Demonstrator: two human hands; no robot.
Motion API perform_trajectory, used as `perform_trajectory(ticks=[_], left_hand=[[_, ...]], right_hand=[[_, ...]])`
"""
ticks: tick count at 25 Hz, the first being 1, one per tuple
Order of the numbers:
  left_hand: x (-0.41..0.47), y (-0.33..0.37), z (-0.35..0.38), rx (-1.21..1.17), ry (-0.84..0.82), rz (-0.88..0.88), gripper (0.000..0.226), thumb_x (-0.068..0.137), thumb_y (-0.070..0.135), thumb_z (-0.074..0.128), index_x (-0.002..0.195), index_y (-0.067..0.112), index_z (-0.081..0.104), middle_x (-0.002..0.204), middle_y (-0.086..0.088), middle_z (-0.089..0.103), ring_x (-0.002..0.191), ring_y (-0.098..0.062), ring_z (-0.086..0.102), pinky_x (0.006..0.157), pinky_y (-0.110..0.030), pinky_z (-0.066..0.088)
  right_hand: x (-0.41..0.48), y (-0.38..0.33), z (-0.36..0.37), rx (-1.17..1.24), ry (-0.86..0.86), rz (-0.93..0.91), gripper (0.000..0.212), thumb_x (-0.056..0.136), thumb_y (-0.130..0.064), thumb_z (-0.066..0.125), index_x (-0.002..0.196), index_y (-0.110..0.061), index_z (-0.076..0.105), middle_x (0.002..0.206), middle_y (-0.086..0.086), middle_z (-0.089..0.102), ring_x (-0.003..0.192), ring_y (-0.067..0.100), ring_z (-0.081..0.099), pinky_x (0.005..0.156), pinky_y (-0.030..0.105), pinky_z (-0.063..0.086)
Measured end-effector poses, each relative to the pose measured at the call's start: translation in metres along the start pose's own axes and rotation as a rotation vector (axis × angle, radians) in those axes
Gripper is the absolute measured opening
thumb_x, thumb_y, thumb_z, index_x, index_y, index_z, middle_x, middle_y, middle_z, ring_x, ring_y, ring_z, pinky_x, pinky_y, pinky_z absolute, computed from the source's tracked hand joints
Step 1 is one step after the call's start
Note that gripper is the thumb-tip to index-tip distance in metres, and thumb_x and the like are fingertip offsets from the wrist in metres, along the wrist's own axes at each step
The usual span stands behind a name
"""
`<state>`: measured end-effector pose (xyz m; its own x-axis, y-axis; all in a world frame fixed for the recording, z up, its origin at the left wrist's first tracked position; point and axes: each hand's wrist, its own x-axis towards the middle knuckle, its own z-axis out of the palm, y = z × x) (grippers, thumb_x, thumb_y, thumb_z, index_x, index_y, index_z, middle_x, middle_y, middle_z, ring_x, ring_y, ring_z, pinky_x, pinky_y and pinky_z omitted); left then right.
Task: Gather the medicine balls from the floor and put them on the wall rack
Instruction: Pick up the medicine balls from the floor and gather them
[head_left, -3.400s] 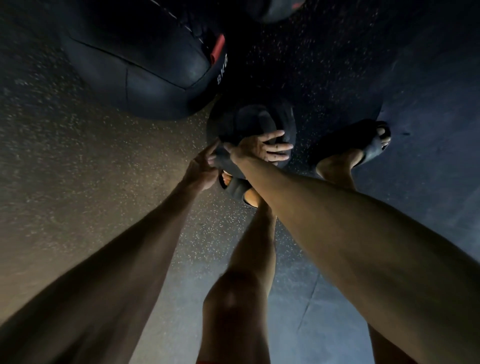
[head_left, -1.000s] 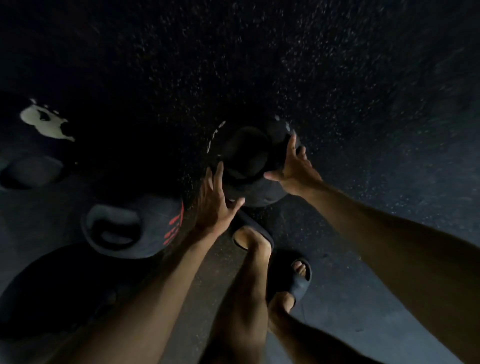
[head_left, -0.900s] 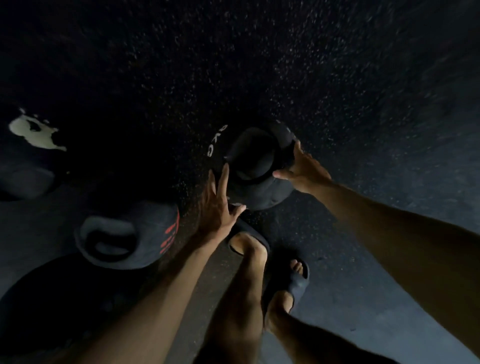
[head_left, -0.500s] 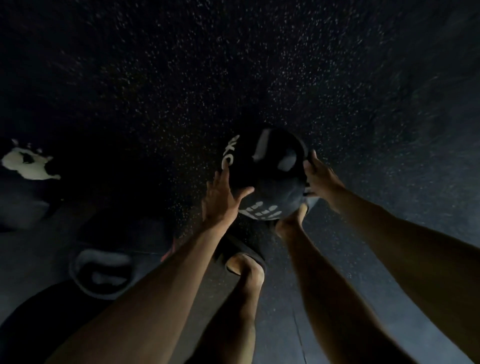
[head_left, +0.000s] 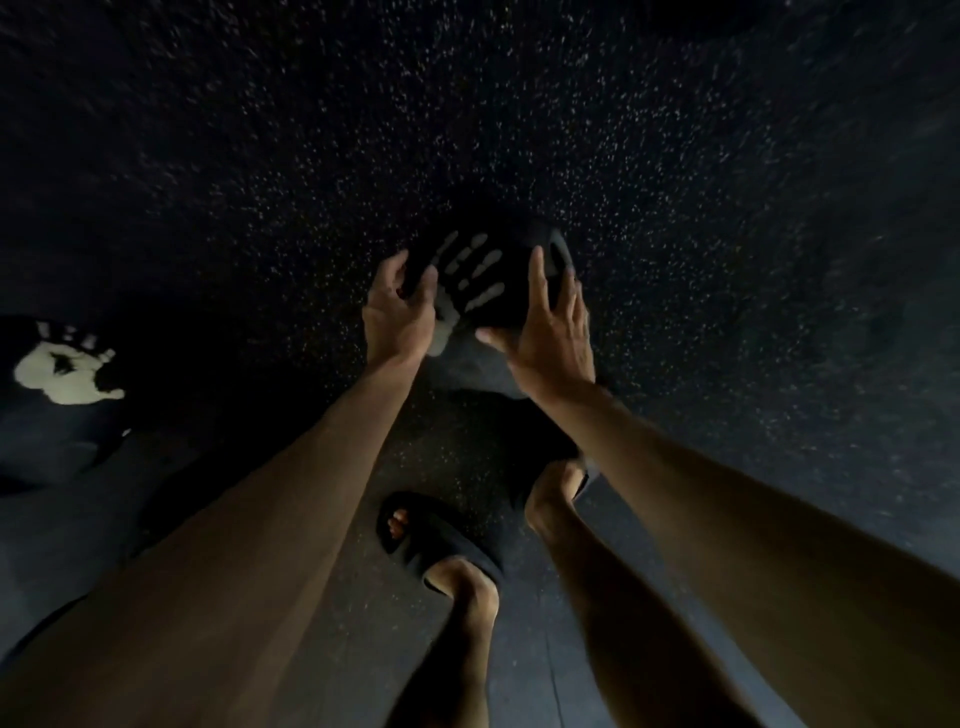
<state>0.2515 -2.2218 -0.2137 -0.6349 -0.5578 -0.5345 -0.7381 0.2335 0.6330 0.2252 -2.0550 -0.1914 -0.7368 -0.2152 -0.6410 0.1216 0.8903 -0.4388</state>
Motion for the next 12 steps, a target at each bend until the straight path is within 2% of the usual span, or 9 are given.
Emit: perform_trajectory(ticks=[2,4,6,8,10,12], left_hand=[[-0.003,0.007,0.006,-0.023,-0.065,0.103,0.069,0.09,0.052,0.06,0.146,0.015,0.044,0.148,-0.008,0.048,0.135,-0.018,0.047,0.112,-0.035,0.041],[-0.017,0.011,0.017,0.113,-0.178,0.138,0.08,0.089,0.054,0.062,0.155,0.023,0.028,0.161,-0.009,0.026,0.148,-0.024,0.027,0.12,-0.042,0.029],[-0.014,0.031,0.032,0.249,-0.257,0.204,0.094,0.082,0.067,0.055,0.158,0.029,0.014,0.166,-0.012,0.003,0.152,-0.031,0.008,0.12,-0.05,0.019],[0.01,0.06,0.044,0.324,-0.271,0.268,0.097,0.079,0.07,0.051,0.159,0.03,0.01,0.166,-0.013,-0.001,0.153,-0.034,0.005,0.12,-0.053,0.016],[0.045,0.094,0.053,0.357,-0.265,0.21,0.088,0.088,0.054,0.059,0.158,0.033,0.011,0.167,-0.011,0.001,0.153,-0.032,0.005,0.121,-0.052,0.016],[0.082,0.128,0.058,0.323,-0.273,0.142,0.08,0.094,0.037,0.062,0.158,0.031,0.014,0.167,-0.007,0.005,0.153,-0.027,0.007,0.124,-0.043,0.015]], right_hand=[[0.033,0.001,-0.027,0.06,-0.023,0.107,0.096,0.089,-0.07,0.049,0.157,-0.037,-0.01,0.167,0.016,-0.004,0.154,0.035,-0.002,0.121,0.054,0.016],[0.061,-0.001,-0.047,0.125,-0.013,0.227,0.083,0.094,-0.069,0.039,0.159,-0.036,-0.002,0.165,0.018,0.008,0.151,0.039,0.011,0.118,0.054,0.024],[0.089,-0.002,-0.07,0.217,0.051,0.32,0.074,0.099,-0.063,0.034,0.159,-0.03,0.007,0.16,0.021,0.02,0.146,0.041,0.023,0.114,0.052,0.029],[0.098,0.0,-0.085,0.216,0.091,0.274,0.07,0.101,-0.058,0.036,0.159,-0.027,0.012,0.158,0.02,0.021,0.144,0.041,0.026,0.112,0.052,0.031],[0.091,0.008,-0.091,0.14,0.082,0.136,0.075,0.099,-0.055,0.045,0.159,-0.03,0.008,0.163,0.017,0.013,0.147,0.039,0.02,0.111,0.052,0.034],[0.083,0.016,-0.093,0.102,0.008,0.052,0.086,0.096,-0.05,0.054,0.158,-0.036,-0.003,0.166,0.014,-0.001,0.151,0.038,0.012,0.112,0.052,0.034]])
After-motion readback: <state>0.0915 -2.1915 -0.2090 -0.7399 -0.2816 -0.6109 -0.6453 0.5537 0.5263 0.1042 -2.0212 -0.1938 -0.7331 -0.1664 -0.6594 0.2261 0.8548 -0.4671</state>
